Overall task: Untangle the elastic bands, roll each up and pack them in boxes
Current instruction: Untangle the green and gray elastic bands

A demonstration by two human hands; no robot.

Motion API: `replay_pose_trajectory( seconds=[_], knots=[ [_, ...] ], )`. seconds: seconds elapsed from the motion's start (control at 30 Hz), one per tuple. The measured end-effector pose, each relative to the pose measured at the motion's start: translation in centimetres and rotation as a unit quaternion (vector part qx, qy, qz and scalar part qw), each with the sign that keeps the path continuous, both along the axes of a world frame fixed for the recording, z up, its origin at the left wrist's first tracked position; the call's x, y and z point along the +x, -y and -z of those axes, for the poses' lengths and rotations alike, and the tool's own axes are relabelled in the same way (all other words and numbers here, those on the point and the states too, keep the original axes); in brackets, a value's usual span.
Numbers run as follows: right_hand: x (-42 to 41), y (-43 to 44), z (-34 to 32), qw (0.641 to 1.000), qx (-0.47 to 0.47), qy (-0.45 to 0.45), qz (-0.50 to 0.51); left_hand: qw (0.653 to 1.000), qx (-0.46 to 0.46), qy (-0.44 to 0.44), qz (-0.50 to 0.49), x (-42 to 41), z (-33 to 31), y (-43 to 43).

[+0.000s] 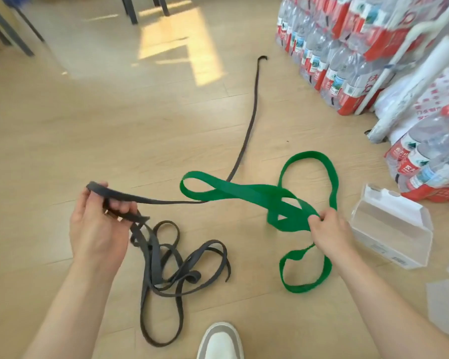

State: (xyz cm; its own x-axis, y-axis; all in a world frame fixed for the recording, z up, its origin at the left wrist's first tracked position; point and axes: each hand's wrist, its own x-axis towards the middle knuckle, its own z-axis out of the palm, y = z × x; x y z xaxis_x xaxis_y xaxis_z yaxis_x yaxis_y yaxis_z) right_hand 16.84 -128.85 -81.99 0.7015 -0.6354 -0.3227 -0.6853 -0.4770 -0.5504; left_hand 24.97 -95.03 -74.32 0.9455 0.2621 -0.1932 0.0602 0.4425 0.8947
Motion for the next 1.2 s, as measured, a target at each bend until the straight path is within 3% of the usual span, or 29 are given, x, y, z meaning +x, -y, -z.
replay_pose_trajectory(
  seconds=[0.07,0.1,0.2,0.3,0.43,0.53,0.63,0.67,0.73,0.8,0.93,1.03,1.07,1.1,1.17,1.2],
  knots=[
    [-0.2,-1.8,-1.9,0.985,-0.095,-0.086,-0.114,0.994,0.072,0.039,0.067,-1.3,-2.8,0.9],
    [-0.2,-3.5,-3.4,0.977,-0.104,-0.065,-0.174,0.989,0.093,0.056,0.097,-2.0,-4.2,1.5],
    [0.2,-10.9,-8.5,0.930,0.048,0.100,-0.351,0.973,0.054,0.104,0.199,-4.0,-8.8,2.8],
    [0.8,-16.6,-10.2,0.883,0.178,0.174,-0.398,0.961,-0.049,0.131,0.240,-5.3,-13.6,2.5],
    [0.9,-19.0,-10.5,0.900,0.219,0.176,-0.332,0.957,-0.113,0.177,0.199,-7.3,-18.3,-1.5],
    [0.2,-19.2,-10.6,0.911,0.234,0.095,-0.325,0.972,-0.077,0.187,0.121,-7.9,-18.9,-5.5],
    [-1.0,-18.3,-9.3,0.920,0.280,0.058,-0.268,0.992,-0.001,0.123,0.040,-7.8,-16.0,-9.0],
    [-1.1,-17.5,-8.8,0.913,0.354,0.054,-0.194,0.996,0.006,0.080,0.033,-7.9,-14.4,-9.6],
    [-0.9,-16.1,-7.3,0.842,0.536,0.041,-0.040,0.997,-0.044,-0.016,0.064,-8.7,-10.9,-9.7],
    [-0.3,-15.6,-5.8,0.783,0.621,-0.002,0.040,0.983,-0.104,-0.082,0.130,-10.3,-8.2,-8.5],
    [0.3,-19.9,-2.4,0.844,0.520,-0.131,0.004,0.939,-0.219,-0.112,0.242,-12.3,-5.6,-6.3],
    [0.7,-23.1,-0.5,0.805,0.580,-0.125,0.021,0.901,-0.299,-0.101,0.298,-12.2,-4.6,-6.4],
    [1.1,-23.9,-0.1,0.808,0.579,-0.111,0.016,0.895,-0.312,-0.098,0.303,-12.1,-4.3,-6.7],
    [1.4,-24.3,0.3,0.836,0.539,-0.103,-0.020,0.893,-0.319,-0.097,0.303,-11.9,-4.0,-7.0],
    [1.8,-24.3,0.2,0.911,0.343,-0.108,-0.203,0.904,-0.312,-0.092,0.276,-11.3,-3.6,-7.7],
    [1.6,-24.0,0.2,0.908,0.252,-0.115,-0.314,0.912,-0.308,-0.085,0.258,-11.0,-3.6,-8.2]
  ],
)
